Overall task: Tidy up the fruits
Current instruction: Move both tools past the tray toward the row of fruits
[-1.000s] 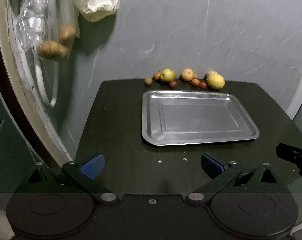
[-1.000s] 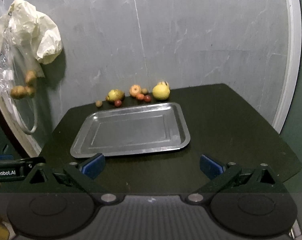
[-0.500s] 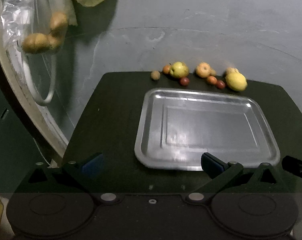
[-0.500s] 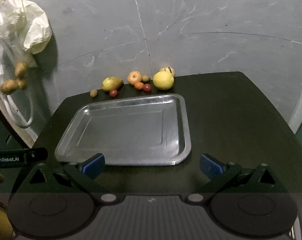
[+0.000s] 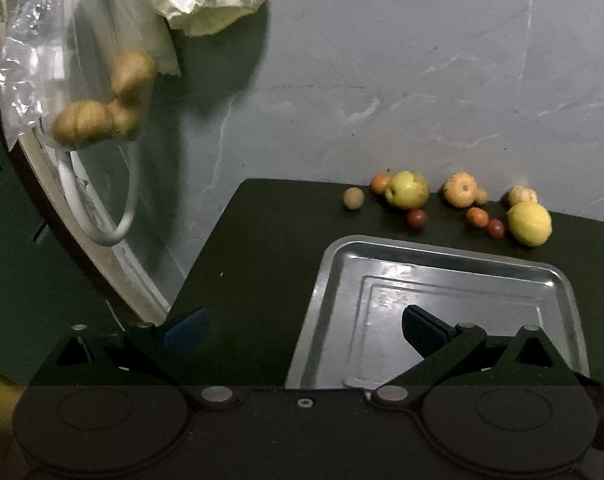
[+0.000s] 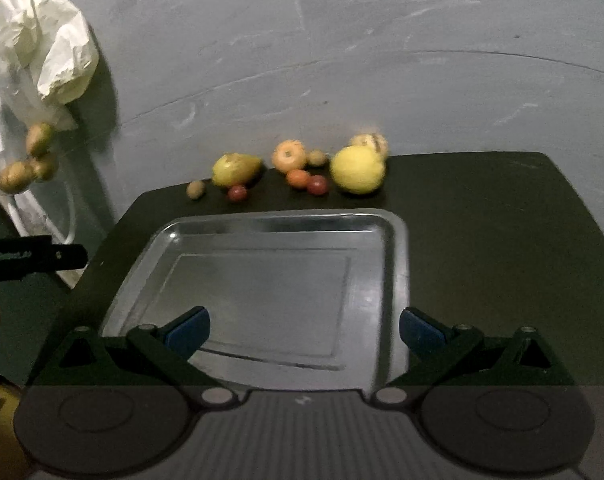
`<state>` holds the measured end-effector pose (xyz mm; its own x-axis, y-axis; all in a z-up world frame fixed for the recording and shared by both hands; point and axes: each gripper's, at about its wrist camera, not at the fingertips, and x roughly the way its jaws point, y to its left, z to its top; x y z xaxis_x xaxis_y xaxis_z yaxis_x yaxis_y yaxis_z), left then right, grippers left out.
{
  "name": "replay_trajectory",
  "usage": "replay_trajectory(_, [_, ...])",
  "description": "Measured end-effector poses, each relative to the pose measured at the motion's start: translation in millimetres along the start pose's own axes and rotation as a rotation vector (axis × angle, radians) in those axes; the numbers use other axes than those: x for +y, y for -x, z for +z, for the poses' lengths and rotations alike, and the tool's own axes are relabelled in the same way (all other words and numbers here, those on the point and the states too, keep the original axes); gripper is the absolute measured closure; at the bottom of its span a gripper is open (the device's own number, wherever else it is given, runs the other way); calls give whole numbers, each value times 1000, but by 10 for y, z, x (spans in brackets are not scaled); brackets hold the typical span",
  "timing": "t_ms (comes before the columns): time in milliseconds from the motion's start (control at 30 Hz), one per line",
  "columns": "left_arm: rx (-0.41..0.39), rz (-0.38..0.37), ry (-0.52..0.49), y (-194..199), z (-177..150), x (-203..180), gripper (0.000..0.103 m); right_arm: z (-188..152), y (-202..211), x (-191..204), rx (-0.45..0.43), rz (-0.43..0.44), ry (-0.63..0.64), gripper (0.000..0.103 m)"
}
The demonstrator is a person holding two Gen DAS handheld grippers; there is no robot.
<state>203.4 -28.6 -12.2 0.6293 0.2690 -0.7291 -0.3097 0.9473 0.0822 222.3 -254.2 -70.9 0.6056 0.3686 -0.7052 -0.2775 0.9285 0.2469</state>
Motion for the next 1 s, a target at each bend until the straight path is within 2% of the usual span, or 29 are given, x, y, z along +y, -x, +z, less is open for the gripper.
replay_trajectory(167, [15,-20,-18,-165,193,121,1,126,-137,168,2,17,13,0])
replay_trajectory(300, [14,-66,-41,-391,383,212,1,230,-193,352,-66,28,50,0])
replay_trajectory(467, [-10,-130,-74,-682,629,309,1,358,-338,631,-118,2,108,0])
replay_trajectory(700, [-26,-214,-134,-1186,894,309,1,529,-645,902,-103,-103,107,0])
replay_trajectory(1000, [-18,-273,-214,-1675,978,205,1,691,-1093,1039,-110,-120,99,0])
